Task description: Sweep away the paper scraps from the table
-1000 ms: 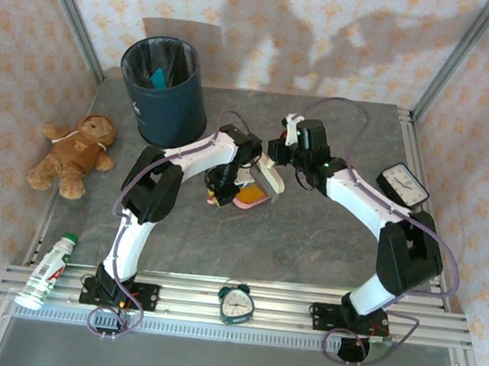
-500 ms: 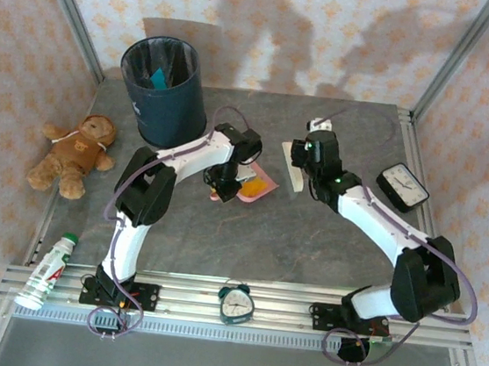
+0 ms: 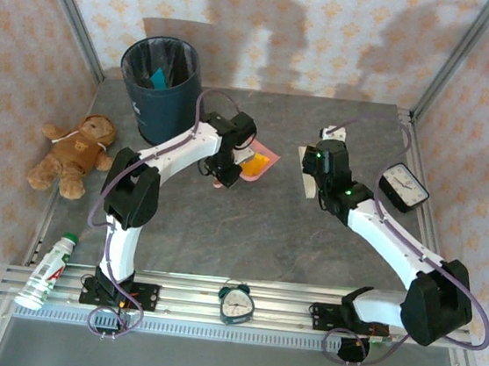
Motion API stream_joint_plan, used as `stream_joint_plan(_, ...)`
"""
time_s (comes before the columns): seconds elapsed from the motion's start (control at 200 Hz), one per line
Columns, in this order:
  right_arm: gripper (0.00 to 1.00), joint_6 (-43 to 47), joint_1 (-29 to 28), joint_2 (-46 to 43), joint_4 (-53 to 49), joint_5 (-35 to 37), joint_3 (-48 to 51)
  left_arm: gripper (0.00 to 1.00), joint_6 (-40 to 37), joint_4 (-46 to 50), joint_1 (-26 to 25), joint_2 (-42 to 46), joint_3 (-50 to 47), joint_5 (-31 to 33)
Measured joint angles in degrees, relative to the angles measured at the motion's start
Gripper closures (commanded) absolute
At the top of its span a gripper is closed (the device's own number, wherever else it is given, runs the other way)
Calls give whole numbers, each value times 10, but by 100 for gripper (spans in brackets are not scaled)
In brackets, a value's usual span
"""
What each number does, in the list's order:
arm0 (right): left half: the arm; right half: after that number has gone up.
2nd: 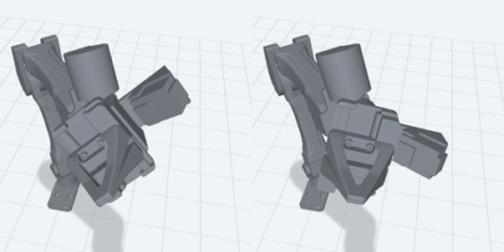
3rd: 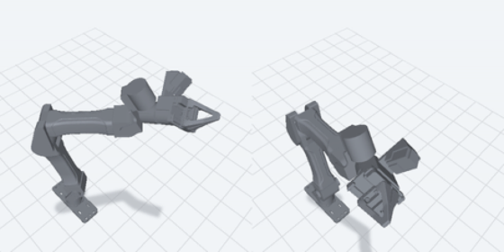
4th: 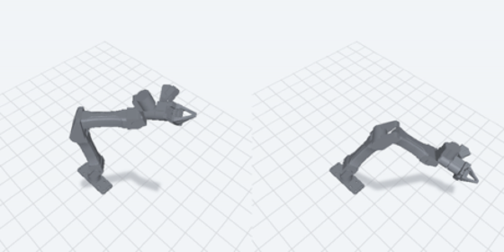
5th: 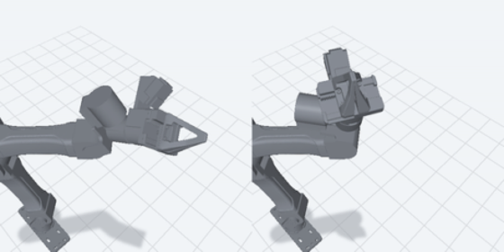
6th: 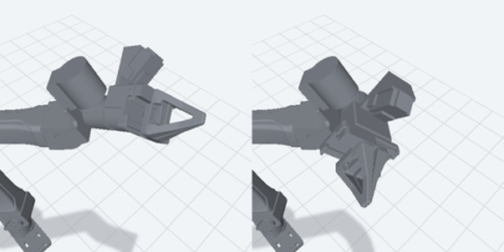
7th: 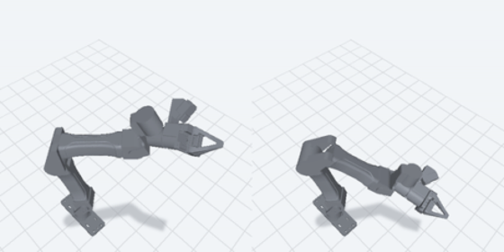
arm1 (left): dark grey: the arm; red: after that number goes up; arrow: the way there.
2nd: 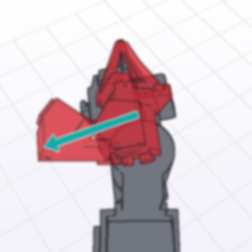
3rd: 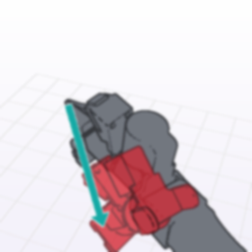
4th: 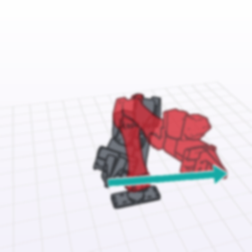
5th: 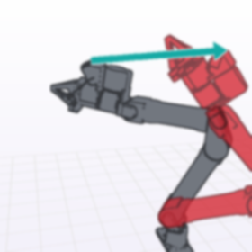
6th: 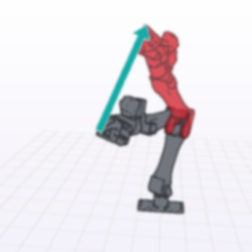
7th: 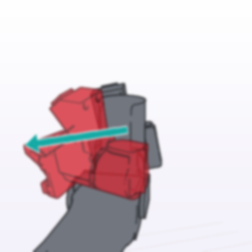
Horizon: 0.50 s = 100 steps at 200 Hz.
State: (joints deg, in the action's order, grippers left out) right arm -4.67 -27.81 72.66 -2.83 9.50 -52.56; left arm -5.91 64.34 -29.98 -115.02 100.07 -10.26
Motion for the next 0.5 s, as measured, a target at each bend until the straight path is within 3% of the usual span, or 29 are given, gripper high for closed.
stream_joint_plan(0.5, 100, -1, 3, -3, -8, -5, 0, 100, 12, 91, 46, 0, 155, 5)
